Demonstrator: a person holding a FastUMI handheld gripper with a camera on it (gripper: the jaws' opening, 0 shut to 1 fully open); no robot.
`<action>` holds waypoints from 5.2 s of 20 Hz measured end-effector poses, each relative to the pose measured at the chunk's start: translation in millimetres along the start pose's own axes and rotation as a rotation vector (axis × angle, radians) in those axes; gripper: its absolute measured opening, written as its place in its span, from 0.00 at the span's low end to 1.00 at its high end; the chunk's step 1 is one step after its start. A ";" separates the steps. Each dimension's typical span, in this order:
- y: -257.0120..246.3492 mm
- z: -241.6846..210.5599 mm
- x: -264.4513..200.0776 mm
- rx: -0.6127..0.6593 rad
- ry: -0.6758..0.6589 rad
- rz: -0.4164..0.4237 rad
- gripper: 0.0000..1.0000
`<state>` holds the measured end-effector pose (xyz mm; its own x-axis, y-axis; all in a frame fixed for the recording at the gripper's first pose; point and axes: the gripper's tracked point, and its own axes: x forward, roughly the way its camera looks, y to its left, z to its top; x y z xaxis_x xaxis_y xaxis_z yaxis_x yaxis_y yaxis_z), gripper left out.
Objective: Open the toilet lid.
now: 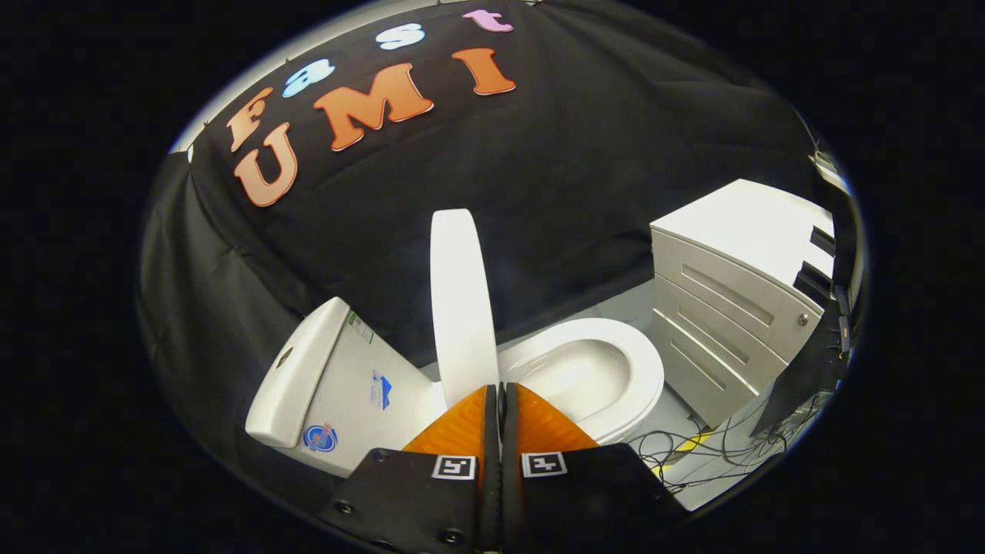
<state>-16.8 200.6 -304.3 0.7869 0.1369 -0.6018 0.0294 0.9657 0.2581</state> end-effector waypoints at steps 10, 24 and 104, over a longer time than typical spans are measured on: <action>65.9 -10.0 -11.7 -0.117 -0.009 0.067 0.08; 144.9 -41.4 -21.4 -0.249 0.010 0.161 0.09; -54.3 243.0 -163.5 -0.327 -0.473 -0.031 0.99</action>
<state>2.8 72.2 -36.3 0.9809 0.0669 -0.1824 -0.0765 0.9960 -0.0466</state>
